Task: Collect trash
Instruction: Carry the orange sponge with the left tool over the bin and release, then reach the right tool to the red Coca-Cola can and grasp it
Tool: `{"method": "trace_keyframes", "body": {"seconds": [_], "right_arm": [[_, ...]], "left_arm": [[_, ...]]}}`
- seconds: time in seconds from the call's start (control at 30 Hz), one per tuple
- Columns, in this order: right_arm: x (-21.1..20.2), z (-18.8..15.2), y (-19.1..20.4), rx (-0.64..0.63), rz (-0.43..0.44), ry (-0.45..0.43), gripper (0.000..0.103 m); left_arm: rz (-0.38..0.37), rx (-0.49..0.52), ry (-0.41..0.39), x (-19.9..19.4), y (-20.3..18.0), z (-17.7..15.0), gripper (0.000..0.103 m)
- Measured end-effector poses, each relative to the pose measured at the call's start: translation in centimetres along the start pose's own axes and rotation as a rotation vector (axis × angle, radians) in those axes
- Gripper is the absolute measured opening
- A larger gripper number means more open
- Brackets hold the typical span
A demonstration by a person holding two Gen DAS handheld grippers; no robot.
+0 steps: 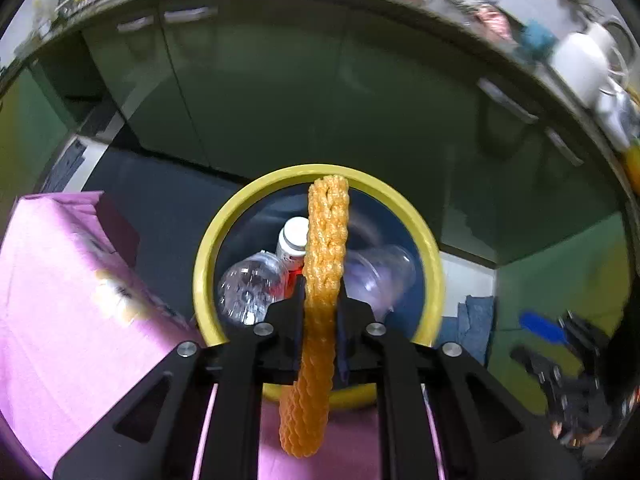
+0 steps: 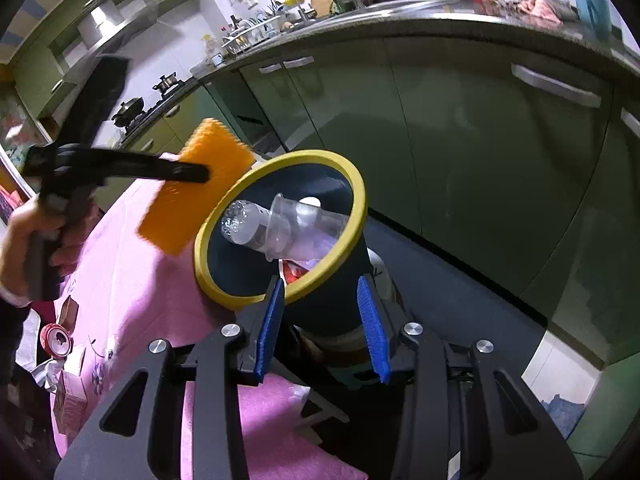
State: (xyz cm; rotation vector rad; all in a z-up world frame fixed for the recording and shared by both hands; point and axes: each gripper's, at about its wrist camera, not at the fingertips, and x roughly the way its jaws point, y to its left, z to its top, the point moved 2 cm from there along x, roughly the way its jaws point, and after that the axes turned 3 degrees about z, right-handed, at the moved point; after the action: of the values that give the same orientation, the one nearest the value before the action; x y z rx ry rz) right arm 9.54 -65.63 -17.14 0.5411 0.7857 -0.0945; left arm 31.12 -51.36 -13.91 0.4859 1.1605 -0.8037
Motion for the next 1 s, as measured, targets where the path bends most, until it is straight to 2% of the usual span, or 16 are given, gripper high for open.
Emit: {"method": "trace_keyframes", "body": {"seconds": [0.07,0.13,0.17,0.3,0.37,0.47,0.53,0.67,0.73,0.87,0.93,1.0], "right_arm": [[0.2,-0.1,-0.1,0.003,0.006,0.007,0.039],[0.3,0.1,-0.1,0.002,0.017,0.012,0.039],[0.3,0.1,0.0,0.001,0.022,0.011,0.039],[0.0,0.2,0.3,-0.003,0.034,0.001,0.044],[-0.4,0.1,0.7,-0.008,0.045,-0.006,0.044],[-0.9,0.0,1.6,-0.019,0.058,-0.015,0.044],[-1.2,-0.1,2.7,-0.038,0.075,-0.014,0.044],[-1.7,-0.6,5.7,-0.101,0.117,-0.009,0.051],[-1.7,-0.9,8.1,-0.161,0.145,0.006,0.053],[-0.7,-1.5,13.2,-0.285,0.221,0.072,0.053],[0.3,-2.0,16.7,-0.366,0.286,0.122,0.053],[1.1,-2.6,20.8,-0.466,0.365,0.17,0.053]], "left_arm": [[0.0,-0.016,0.022,1.3,-0.1,0.2,0.023],[0.031,-0.027,0.031,2.1,-0.2,0.3,0.054],[0.043,-0.03,0.027,2.1,-0.3,0.3,0.058],[0.052,-0.04,0.019,0.5,0.0,-0.3,0.059],[0.044,-0.059,-0.006,-1.9,0.3,-1.1,0.059],[0.014,-0.081,-0.083,-6.9,1.1,-3.5,0.06],[0.003,-0.103,-0.138,-10.3,1.8,-6.0,0.065],[-0.007,-0.183,-0.247,-17.2,4.2,-12.6,0.075],[0.008,-0.233,-0.295,-20.1,5.7,-16.1,0.084],[0.123,-0.329,-0.406,-25.6,8.9,-24.5,0.089],[0.21,-0.394,-0.465,-28.1,10.3,-28.5,0.091],[0.332,-0.46,-0.514,-30.5,11.6,-32.9,0.092]]}}
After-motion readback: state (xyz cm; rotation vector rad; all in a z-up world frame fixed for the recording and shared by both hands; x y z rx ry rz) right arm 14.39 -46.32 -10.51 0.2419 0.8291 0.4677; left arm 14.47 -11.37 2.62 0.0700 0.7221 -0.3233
